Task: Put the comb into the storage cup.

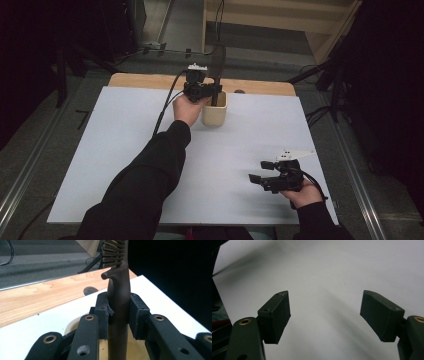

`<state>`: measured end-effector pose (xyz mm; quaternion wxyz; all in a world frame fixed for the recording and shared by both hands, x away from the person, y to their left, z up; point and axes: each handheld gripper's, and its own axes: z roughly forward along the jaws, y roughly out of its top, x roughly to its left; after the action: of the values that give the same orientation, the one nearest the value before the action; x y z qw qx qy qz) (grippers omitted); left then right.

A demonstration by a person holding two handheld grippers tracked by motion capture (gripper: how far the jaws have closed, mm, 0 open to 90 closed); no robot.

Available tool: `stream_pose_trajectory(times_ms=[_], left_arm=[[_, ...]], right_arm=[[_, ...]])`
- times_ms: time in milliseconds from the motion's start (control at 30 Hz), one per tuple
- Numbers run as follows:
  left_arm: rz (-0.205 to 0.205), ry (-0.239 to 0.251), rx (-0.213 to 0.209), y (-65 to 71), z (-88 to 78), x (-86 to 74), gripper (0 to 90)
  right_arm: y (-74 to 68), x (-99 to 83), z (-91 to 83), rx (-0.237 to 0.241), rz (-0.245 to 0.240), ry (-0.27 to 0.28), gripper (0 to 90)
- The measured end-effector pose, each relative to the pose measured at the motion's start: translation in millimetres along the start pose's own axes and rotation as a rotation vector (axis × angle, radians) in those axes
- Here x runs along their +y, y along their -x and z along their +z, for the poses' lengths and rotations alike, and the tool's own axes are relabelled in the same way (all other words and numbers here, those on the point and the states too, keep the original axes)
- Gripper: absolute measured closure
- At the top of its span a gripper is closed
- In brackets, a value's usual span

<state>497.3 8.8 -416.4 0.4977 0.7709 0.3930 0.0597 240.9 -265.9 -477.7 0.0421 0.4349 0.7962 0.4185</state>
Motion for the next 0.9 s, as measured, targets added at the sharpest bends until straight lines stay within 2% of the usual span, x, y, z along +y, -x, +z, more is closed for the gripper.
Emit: stream_pose_trajectory(times_ms=[400, 733, 767, 833, 900], left_arm=[[-0.003, -0.001, -0.004, -1.2, 2.3, -7.8, 72.8], [0.018, 0.0, -0.008, -2.9, 0.5, -8.8, 72.0], [0.018, 0.01, -0.011, -3.3, -0.4, -8.4, 67.1], [0.022, 0.029, 0.004, -4.4, -2.6, -6.5, 43.4], [0.008, 0.028, 0.006, -6.4, -5.7, -5.1, 31.0]], right_arm=[[0.6, 0.1, 0.3, -0.002, -0.002, -0.003, 22.4], [0.4, 0.1, 0.7, 0.007, -0.001, -0.003, 22.4], [0.4, -0.1, 0.6, 0.003, -0.001, -0.005, 22.4], [0.3, -0.4, 0.3, -0.005, -0.002, -0.004, 22.3], [0.7, -0.6, 0.1, -0.001, -0.005, -0.001, 22.3]])
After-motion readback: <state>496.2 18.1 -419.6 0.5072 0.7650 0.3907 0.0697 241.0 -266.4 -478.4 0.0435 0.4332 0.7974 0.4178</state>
